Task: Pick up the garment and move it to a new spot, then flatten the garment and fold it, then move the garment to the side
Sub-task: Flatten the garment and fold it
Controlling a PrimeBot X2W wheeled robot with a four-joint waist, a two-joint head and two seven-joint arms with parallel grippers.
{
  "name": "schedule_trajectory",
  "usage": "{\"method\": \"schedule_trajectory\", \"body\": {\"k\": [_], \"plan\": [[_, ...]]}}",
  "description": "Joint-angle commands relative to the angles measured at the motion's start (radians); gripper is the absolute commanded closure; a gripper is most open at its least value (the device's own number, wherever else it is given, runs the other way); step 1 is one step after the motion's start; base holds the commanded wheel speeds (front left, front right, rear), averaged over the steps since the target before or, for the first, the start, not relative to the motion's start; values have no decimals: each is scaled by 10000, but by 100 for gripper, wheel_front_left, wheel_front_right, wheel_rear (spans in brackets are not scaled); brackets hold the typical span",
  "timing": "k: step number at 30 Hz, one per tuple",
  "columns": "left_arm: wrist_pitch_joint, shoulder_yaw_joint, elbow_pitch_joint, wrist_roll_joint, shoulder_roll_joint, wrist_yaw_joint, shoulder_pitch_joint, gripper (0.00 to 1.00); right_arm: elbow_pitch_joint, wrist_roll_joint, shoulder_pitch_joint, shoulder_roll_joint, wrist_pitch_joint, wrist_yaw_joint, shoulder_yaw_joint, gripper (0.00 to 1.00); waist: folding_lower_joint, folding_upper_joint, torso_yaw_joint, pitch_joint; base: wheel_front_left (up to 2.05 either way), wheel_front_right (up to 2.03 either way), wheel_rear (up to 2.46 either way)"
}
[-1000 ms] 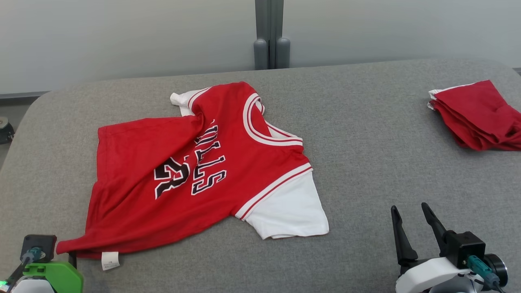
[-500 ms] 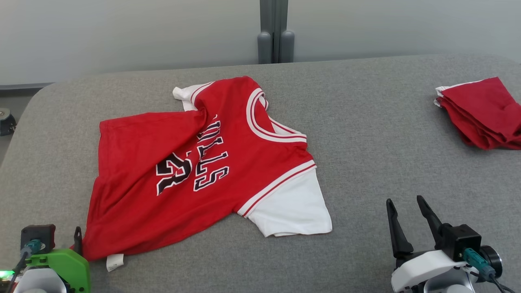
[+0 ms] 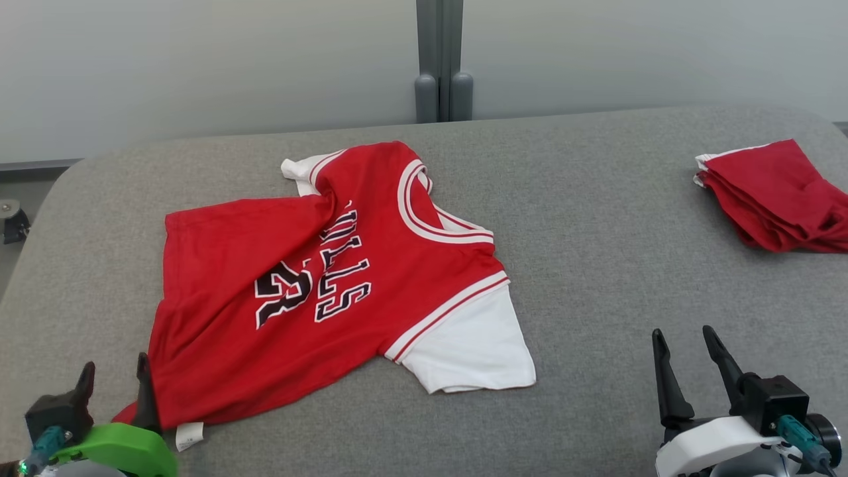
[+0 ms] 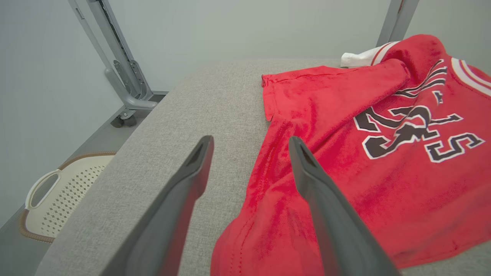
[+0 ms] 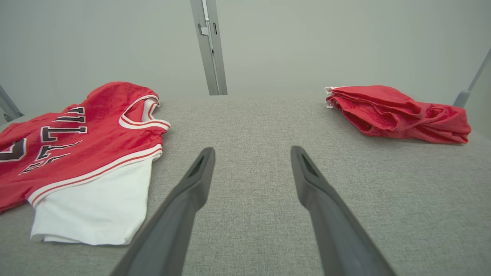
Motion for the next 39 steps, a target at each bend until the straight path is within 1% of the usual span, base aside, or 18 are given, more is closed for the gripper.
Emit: {"method": "schedule_trajectory", "body": {"k": [1, 3, 6, 8, 10, 13, 19, 22, 25, 27, 30, 33, 36, 39], "plan": [[-109, 85, -396, -76, -117, 11, 308, 0, -100, -92, 139, -12, -24, -20, -50, 0, 0, 0, 179, -283, 0, 0, 0], [-160, 194, -1072, -47, -338, 70, 747, 0, -225, -152, 176, -15, -24, -20, -106, 0, 0, 0, 292, -421, 0, 0, 0], [-167, 535, -2438, 209, -717, 141, 1462, 0, -356, -166, 189, -12, -24, -20, -147, 0, 0, 0, 459, -623, 0, 0, 0], [-162, 706, -3286, 451, -1014, 15, 1996, 0, -415, -158, 170, -12, -24, -20, -136, 0, 0, 0, 564, -718, 0, 0, 0], [-162, 964, -3820, 723, -1337, 2, 2553, 0, -399, -129, 182, -13, -24, -20, -158, 0, 0, 0, 650, -816, 0, 0, 0], [-164, 1235, -4450, 1124, -1854, -256, 3241, 0, -330, -98, 282, -12, -24, -20, -200, 0, 0, 0, 779, -964, 0, 0, 0], [-166, 1802, -5169, 1866, -2500, -939, 4055, 0, -218, -75, 454, -12, -24, -20, -29, 0, 0, 0, 923, -1101, 0, 0, 0], [-165, 1940, -5132, 1985, -2684, -1199, 4263, 0, -128, -36, 567, -10, -24, -20, 220, 0, 0, 0, 964, -1127, 0, 0, 0], [-156, 1781, -4996, 1990, -2754, -1450, 4245, 0, -21, 25, 617, -13, -24, -20, 429, 0, 0, 0, 970, -1099, 0, 0, 0], [-156, 1643, -4922, 1879, -2770, -1532, 4128, 0, 53, 89, 653, -13, -24, -20, 532, 0, 0, 0, 939, -1081, 0, 0, 0], [-156, 1477, -4807, 1873, -2788, -1576, 3912, 0, 135, 234, 679, -13, -24, -20, 658, 0, 0, 0, 836, -1062, 0, 0, 0], [-156, 1078, -4762, 1769, -2801, -1587, 3783, 0, 201, 370, 703, -15, -24, -20, 714, 0, 0, 0, 664, -1032, 0, 0, 0], [-157, 812, -4714, 1646, -2693, -1579, 3704, 0, 238, 429, 717, -12, -24, -20, 758, 0, 0, 0, 494, -1001, 0, 0, 0], [-157, 770, -4658, 1540, -2634, -1574, 3669, 0, 253, 417, 666, -12, -24, -20, 756, 0, 0, 0, 305, -965, 0, 0, 0]]}}
